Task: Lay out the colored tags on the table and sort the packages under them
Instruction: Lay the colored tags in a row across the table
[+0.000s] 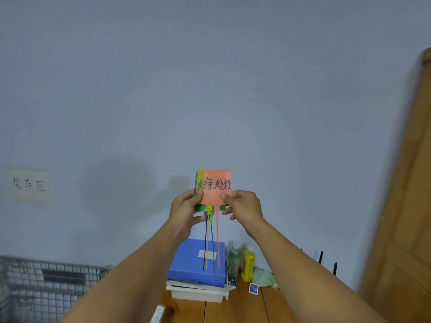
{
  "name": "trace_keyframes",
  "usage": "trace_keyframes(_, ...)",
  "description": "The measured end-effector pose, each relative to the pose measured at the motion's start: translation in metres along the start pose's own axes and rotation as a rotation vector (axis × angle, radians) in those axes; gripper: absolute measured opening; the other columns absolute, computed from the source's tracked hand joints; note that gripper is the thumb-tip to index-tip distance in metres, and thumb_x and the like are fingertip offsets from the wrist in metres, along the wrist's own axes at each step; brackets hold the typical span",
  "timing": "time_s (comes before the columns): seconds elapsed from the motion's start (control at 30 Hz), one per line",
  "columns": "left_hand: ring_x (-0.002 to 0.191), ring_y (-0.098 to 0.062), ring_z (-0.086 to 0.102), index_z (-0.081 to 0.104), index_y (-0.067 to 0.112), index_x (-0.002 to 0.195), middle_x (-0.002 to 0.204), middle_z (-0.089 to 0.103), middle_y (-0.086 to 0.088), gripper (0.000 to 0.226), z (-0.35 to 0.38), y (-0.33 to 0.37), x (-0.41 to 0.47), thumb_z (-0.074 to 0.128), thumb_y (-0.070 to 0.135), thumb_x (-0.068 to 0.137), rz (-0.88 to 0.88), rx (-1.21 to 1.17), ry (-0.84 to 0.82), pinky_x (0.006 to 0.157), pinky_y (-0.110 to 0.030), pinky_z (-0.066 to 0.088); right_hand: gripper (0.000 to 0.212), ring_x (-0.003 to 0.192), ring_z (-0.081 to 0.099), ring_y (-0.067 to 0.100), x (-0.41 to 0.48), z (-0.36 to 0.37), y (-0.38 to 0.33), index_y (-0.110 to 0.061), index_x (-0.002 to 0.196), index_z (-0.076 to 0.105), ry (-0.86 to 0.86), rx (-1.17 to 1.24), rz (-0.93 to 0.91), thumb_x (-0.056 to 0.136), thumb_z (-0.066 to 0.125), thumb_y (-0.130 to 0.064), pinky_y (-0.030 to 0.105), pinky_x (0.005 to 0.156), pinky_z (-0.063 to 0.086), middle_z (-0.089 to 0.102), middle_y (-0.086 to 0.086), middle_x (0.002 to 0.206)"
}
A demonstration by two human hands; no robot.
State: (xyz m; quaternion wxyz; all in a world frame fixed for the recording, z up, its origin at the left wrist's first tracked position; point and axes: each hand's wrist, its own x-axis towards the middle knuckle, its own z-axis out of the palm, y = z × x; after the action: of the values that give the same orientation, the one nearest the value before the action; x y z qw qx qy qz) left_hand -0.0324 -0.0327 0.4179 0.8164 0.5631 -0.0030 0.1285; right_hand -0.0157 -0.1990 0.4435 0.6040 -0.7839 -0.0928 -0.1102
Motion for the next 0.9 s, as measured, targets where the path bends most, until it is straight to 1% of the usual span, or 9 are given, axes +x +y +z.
trace_keyframes(0.1, 0.081, -0.026, 0.073, 0.071, 0.009, 0.106, 0.095, 0.075, -0.013, 0.016, 0.002, -0.012, 0.005, 0.065, 0.022, 0.098, -0.009, 0.012, 0.067, 0.064, -0.039, 0.060, 0.020, 0.063, 0.074, 0.020, 0.000, -0.002, 0.020, -0.006, 0.091, 0.071, 0.029, 0.137, 0.072, 0.092, 0.070, -0.025, 0.029, 0.052, 0.051, 0.078, 0.008, 0.086)
trace_keyframes(0.23, 0.074, -0.024, 0.071, 0.068, 0.009, 0.103, 0.093, 0.074, -0.014, 0.012, -0.005, -0.030, 0.010, 0.063, 0.020, 0.099, -0.034, 0.060, 0.116, 0.055, -0.034, 0.058, 0.020, 0.060, 0.070, 0.020, -0.002, -0.006, 0.052, -0.004, 0.103, 0.069, 0.039, 0.331, 0.177, 0.093, 0.071, -0.021, 0.028, 0.051, 0.053, 0.077, 0.017, 0.088)
trace_keyframes(0.37, 0.074, -0.027, 0.071, 0.066, 0.008, 0.103, 0.091, 0.073, -0.014, 0.010, -0.031, -0.058, 0.012, 0.062, 0.016, 0.099, -0.075, 0.041, 0.183, 0.059, -0.040, 0.060, 0.019, 0.061, 0.067, 0.019, -0.006, 0.002, 0.096, -0.002, 0.099, 0.069, 0.047, 0.382, 0.271, 0.095, 0.067, -0.020, 0.027, 0.052, 0.053, 0.073, 0.014, 0.082)
trace_keyframes(0.47, 0.072, -0.025, 0.069, 0.068, 0.010, 0.102, 0.092, 0.072, -0.014, 0.009, -0.059, -0.080, 0.016, 0.063, 0.016, 0.097, -0.134, 0.040, 0.256, 0.066, -0.043, 0.060, 0.013, 0.058, 0.064, 0.018, -0.010, 0.021, 0.136, -0.005, 0.094, 0.065, 0.023, 0.378, 0.383, 0.100, 0.060, -0.016, 0.025, 0.048, 0.052, 0.068, 0.012, 0.077)
trace_keyframes(0.53, 0.068, -0.023, 0.068, 0.068, 0.013, 0.098, 0.088, 0.071, -0.012, 0.006, -0.078, -0.094, 0.018, 0.064, 0.017, 0.096, -0.168, 0.043, 0.300, 0.060, -0.038, 0.059, 0.015, 0.058, 0.063, 0.017, -0.013, 0.040, 0.165, -0.010, 0.092, 0.062, -0.029, 0.330, 0.468, 0.103, 0.053, -0.015, 0.026, 0.048, 0.051, 0.067, 0.010, 0.076)
trace_keyframes(0.6, 0.066, -0.023, 0.068, 0.069, 0.015, 0.097, 0.083, 0.072, -0.010, 0.005, -0.096, -0.110, 0.020, 0.066, 0.018, 0.095, -0.203, 0.052, 0.330, 0.055, -0.035, 0.059, 0.016, 0.062, 0.063, 0.018, -0.017, 0.063, 0.199, -0.010, 0.101, 0.062, -0.089, 0.277, 0.546, 0.105, 0.048, -0.017, 0.028, 0.052, 0.050, 0.068, 0.009, 0.080)
trace_keyframes(0.7, 0.063, -0.018, 0.071, 0.070, 0.017, 0.097, 0.074, 0.075, -0.002, 0.007, -0.125, -0.149, 0.021, 0.064, 0.021, 0.096, -0.280, 0.063, 0.341, 0.055, -0.033, 0.057, 0.017, 0.066, 0.066, 0.018, -0.028, 0.100, 0.255, -0.011, 0.114, 0.059, -0.150, 0.225, 0.669, 0.104, 0.047, -0.017, 0.029, 0.054, 0.050, 0.071, 0.008, 0.085)
trace_keyframes(0.83, 0.073, -0.022, 0.068, 0.069, 0.015, 0.112, 0.090, 0.075, -0.005, 0.019, -0.158, -0.227, 0.009, 0.063, 0.024, 0.096, -0.434, 0.074, 0.389, 0.057, -0.032, 0.050, 0.016, 0.066, 0.064, 0.015, -0.047, 0.141, 0.325, -0.015, 0.116, 0.058, -0.204, 0.192, 0.805, 0.104, 0.047, -0.016, 0.027, 0.057, 0.050, 0.070, 0.007, 0.085)
trace_keyframes(0.9, 0.066, -0.021, 0.069, 0.070, 0.013, 0.108, 0.086, 0.077, -0.005, 0.015, -0.169, -0.264, 0.002, 0.063, 0.021, 0.097, -0.498, 0.053, 0.421, 0.053, -0.031, 0.049, 0.016, 0.071, 0.067, 0.016, -0.052, 0.156, 0.357, -0.017, 0.118, 0.056, -0.223, 0.177, 0.863, 0.104, 0.048, -0.017, 0.028, 0.062, 0.053, 0.071, 0.009, 0.094)
